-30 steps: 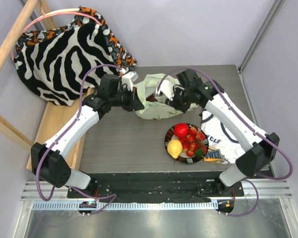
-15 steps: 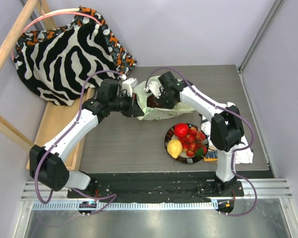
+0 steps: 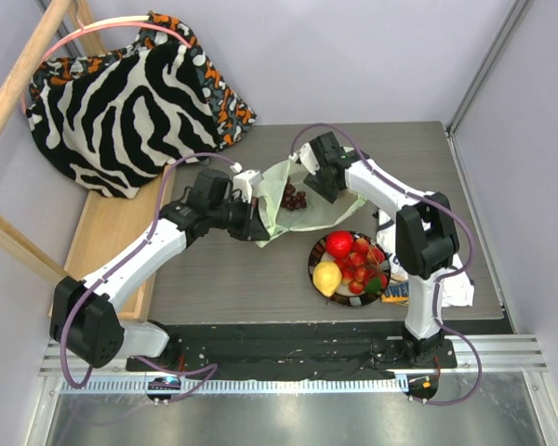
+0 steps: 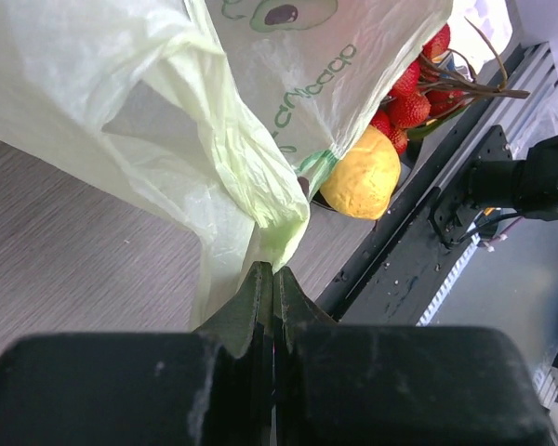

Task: Take the fake fruits out of the plastic bag

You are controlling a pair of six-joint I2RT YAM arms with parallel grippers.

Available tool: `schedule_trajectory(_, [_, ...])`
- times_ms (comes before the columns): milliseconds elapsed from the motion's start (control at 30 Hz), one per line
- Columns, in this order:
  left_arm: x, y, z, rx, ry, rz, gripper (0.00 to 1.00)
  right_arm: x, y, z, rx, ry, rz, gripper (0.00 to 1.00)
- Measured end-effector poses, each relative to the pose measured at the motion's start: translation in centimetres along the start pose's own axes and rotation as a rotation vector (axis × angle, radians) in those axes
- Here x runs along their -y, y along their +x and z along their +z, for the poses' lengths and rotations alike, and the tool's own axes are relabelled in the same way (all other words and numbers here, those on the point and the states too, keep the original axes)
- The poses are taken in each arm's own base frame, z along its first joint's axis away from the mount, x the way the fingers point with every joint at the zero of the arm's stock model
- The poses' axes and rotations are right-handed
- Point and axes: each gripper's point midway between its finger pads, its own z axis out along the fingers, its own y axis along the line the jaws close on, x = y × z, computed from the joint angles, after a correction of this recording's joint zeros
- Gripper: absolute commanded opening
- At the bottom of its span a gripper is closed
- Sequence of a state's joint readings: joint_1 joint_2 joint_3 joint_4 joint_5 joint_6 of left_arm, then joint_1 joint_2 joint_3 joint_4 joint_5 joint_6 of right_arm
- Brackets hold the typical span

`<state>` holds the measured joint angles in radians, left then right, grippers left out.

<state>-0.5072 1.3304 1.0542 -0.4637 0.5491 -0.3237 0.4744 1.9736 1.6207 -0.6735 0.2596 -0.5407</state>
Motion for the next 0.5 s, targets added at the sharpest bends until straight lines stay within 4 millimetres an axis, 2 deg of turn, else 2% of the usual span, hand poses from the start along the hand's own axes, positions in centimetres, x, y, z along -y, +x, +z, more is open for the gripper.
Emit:
schedule_trajectory(67, [-0.1,0.1,0.2,-0.001,-0.014,0.006,0.00,1.3,-0.5,1.0,0.007,0.035,0.031,0.77])
schedule_trajectory(200, [-0.3,0.0,0.2,0.002,-0.028,0.015,0.00,2.5,-0.8,2.9,-0.001,0.063,0.069,0.81])
schedule_trajectory(433, [-0.4,0.1,0.2,0.001,-0.031,0.025,0.00,2.5,-2.2,6.4,-0.005,0.057,0.092,0.83])
schedule_trajectory(467, [-0.4,0.1,0.3,0.001,-0.031,0.025,0.00,2.5,-2.4,6.8,0.000,0.051,0.097,0.80])
schedule_trajectory(500, [-0.4,0.1,0.3,-0.001,-0.031,0.024,0.00,2.5,-2.7,7.4,0.006,0.046,0.101,0.66])
